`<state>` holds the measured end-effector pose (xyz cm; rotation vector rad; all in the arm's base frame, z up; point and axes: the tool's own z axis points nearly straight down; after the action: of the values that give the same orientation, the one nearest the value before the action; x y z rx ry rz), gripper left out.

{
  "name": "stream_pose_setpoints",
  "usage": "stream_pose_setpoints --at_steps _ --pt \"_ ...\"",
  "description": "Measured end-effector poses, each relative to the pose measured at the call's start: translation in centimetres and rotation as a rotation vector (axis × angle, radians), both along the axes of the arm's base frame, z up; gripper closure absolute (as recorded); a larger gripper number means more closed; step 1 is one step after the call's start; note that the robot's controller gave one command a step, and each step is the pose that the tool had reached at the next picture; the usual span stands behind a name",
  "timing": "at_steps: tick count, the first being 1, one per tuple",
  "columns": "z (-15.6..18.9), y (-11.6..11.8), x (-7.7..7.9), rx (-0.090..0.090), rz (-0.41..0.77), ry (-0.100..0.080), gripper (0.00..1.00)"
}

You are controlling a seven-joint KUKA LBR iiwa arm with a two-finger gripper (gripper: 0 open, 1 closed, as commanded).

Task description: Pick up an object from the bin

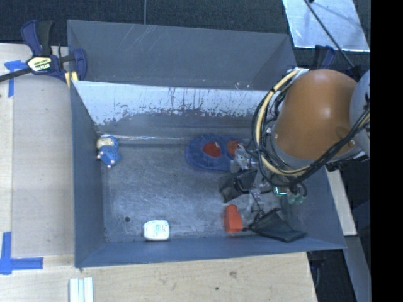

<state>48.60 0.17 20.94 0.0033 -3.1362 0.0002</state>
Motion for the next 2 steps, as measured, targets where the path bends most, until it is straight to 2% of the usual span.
stream_pose_setpoints --at_steps 1,2 --pt "-13.01 -5.30 4.73 -0.001 -0.129 -0.003 0.00" --pt "-12.66 -5.23 4.81 -0.001 -0.126 -0.007 1.00"
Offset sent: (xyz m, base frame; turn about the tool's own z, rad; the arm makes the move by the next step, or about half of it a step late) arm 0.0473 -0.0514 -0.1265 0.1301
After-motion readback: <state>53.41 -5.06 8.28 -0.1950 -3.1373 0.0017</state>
